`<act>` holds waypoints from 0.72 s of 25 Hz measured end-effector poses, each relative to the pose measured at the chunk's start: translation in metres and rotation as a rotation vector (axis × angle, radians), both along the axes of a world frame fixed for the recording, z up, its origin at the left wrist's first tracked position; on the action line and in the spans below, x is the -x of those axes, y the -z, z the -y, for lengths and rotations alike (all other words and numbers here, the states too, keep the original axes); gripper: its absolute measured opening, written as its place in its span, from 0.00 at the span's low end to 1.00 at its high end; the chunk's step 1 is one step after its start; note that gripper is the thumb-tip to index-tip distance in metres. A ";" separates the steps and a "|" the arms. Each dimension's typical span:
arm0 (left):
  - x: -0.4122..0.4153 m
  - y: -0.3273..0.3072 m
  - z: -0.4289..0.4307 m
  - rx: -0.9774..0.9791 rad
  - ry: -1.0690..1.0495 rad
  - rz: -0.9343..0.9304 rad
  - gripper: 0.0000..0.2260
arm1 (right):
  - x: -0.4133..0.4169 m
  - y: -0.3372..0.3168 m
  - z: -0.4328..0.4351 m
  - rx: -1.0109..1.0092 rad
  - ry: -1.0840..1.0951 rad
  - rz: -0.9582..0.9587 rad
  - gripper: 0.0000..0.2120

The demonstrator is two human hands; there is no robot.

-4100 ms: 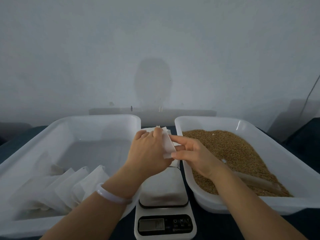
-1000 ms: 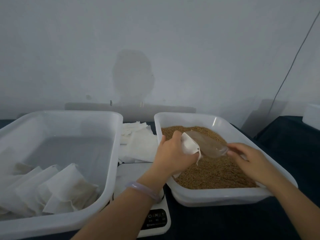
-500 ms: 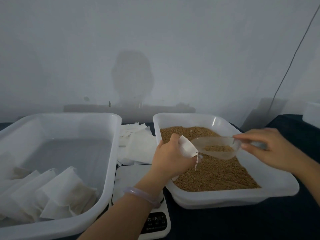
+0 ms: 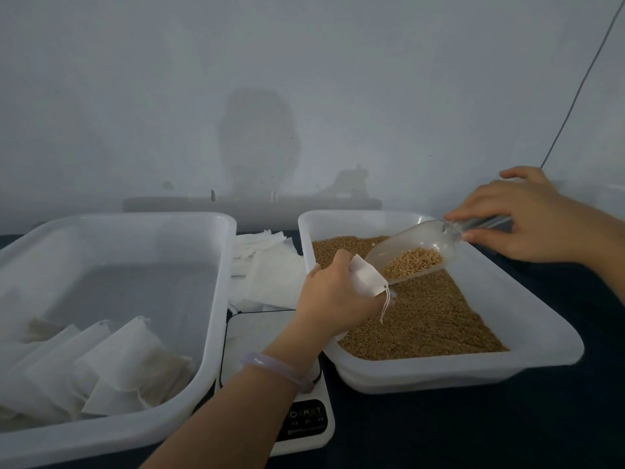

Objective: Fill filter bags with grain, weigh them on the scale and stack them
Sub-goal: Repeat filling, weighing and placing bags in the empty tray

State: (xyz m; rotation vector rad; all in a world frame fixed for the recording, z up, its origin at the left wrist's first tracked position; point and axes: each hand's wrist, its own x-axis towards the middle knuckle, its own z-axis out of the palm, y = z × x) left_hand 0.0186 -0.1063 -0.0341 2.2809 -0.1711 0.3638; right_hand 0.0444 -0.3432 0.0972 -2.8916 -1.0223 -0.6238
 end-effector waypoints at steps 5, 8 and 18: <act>0.001 0.000 0.001 -0.008 -0.012 0.005 0.26 | 0.000 -0.002 -0.005 0.018 -0.006 0.023 0.13; 0.000 0.000 0.001 -0.046 -0.018 -0.033 0.28 | 0.000 -0.003 -0.005 0.024 -0.008 0.015 0.13; 0.001 -0.001 0.001 -0.021 -0.016 -0.008 0.26 | -0.001 -0.011 -0.008 0.028 -0.051 0.078 0.13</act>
